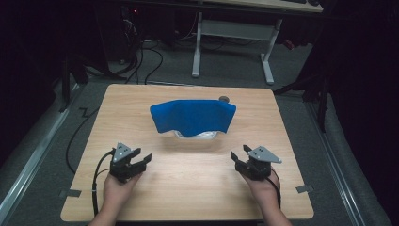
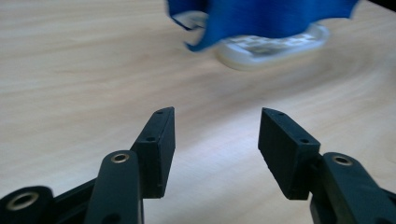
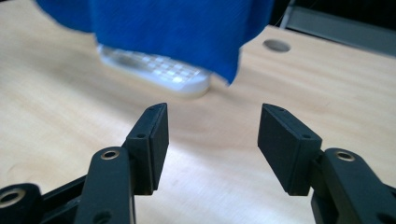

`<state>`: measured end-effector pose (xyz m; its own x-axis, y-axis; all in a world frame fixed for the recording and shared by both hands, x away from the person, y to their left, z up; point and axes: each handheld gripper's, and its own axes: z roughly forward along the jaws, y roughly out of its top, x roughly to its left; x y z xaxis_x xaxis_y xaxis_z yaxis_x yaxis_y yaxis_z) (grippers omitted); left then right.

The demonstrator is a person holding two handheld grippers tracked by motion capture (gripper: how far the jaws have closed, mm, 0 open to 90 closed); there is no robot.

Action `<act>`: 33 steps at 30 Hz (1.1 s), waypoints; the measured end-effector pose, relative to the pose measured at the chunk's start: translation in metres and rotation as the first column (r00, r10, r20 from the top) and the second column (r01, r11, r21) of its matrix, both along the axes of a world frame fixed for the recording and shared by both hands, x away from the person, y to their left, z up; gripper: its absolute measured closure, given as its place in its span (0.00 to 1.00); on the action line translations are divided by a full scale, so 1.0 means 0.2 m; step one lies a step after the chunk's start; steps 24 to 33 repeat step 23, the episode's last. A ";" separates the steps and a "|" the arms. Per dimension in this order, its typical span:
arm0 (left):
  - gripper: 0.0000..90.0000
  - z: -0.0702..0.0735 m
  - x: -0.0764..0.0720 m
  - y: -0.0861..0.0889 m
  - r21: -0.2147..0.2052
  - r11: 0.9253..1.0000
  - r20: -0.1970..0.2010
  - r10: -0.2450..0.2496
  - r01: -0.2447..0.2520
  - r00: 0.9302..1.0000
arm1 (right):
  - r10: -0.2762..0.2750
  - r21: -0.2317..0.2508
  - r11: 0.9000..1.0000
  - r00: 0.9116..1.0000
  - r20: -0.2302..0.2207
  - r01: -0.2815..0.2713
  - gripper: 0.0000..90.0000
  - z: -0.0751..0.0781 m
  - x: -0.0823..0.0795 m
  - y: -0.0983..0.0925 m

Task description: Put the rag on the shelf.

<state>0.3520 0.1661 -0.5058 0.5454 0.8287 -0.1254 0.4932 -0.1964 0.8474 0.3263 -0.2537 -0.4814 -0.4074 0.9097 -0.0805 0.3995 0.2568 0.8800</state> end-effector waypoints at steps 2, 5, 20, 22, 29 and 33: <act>0.50 -0.02 -0.05 -0.05 0.015 1.000 -0.022 -0.023 0.023 0.999 | 0.008 0.008 1.000 1.000 -0.013 -0.008 0.48 -0.03 -0.04 0.02; 0.50 -0.07 -0.14 -0.13 -0.030 0.997 -0.073 -0.069 0.067 0.995 | 0.020 -0.001 1.000 0.998 -0.052 -0.020 0.45 -0.07 -0.10 0.06; 0.45 -0.12 -0.17 -0.29 0.089 0.979 -0.082 -0.175 0.182 0.981 | 0.093 -0.053 0.994 0.992 -0.081 -0.098 0.43 -0.16 -0.15 0.11; 0.45 -0.12 -0.17 -0.28 0.083 0.982 -0.078 -0.164 0.171 0.983 | 0.088 -0.050 0.994 0.993 -0.079 -0.092 0.43 -0.15 -0.14 0.10; 0.45 -0.12 -0.17 -0.28 0.079 0.983 -0.073 -0.158 0.164 0.985 | 0.086 -0.046 0.995 0.993 -0.078 -0.089 0.42 -0.15 -0.14 0.10; 0.45 -0.12 -0.17 -0.28 0.079 0.983 -0.073 -0.158 0.164 0.985 | 0.086 -0.046 0.995 0.993 -0.078 -0.089 0.42 -0.15 -0.14 0.10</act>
